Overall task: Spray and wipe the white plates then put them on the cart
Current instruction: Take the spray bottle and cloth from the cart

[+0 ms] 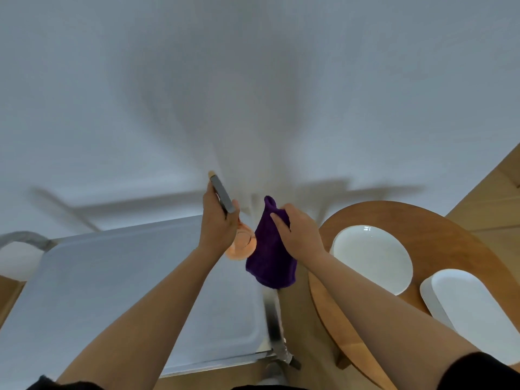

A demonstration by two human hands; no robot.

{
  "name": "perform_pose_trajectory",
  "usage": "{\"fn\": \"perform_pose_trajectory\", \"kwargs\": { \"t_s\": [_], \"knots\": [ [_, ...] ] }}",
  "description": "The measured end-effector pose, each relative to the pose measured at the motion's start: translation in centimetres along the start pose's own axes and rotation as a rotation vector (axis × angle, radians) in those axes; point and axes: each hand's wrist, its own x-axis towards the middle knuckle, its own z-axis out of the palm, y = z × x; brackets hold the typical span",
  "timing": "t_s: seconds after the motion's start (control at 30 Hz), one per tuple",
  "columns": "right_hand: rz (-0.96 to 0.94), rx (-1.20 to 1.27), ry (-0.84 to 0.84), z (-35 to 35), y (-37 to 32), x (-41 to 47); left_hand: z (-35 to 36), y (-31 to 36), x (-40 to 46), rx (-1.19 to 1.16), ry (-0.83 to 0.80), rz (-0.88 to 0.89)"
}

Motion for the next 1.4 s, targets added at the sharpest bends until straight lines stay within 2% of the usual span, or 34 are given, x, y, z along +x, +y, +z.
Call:
{"fn": "perform_pose_trajectory", "kwargs": {
  "t_s": [0.17, 0.4, 0.7, 0.93, 1.17, 1.4],
  "knots": [
    [0.023, 0.048, 0.084, -6.3, 2.0, -3.1, 3.7, 7.0, -3.6, -0.013, 0.032, 0.150],
    [0.090, 0.015, 0.171, -14.1, 7.8, -10.2, 11.5, 13.0, -11.6, 0.104, -0.062, 0.286],
    [0.215, -0.057, 0.225, -20.8, 15.2, -17.2, 19.5, 15.5, -18.5, 0.119, -0.234, 0.215],
    [0.327, -0.054, 0.211, -22.1, 17.9, -16.9, 22.6, 16.6, -18.4, 0.156, -0.294, 0.250],
    [0.371, -0.059, 0.170, -21.9, 19.6, -13.4, 25.3, 17.0, -14.6, 0.133, -0.314, 0.258],
    [0.443, -0.049, 0.238, -23.2, 22.6, -10.5, 28.6, 17.5, -11.2, 0.133, -0.384, 0.305]
  ]
}}
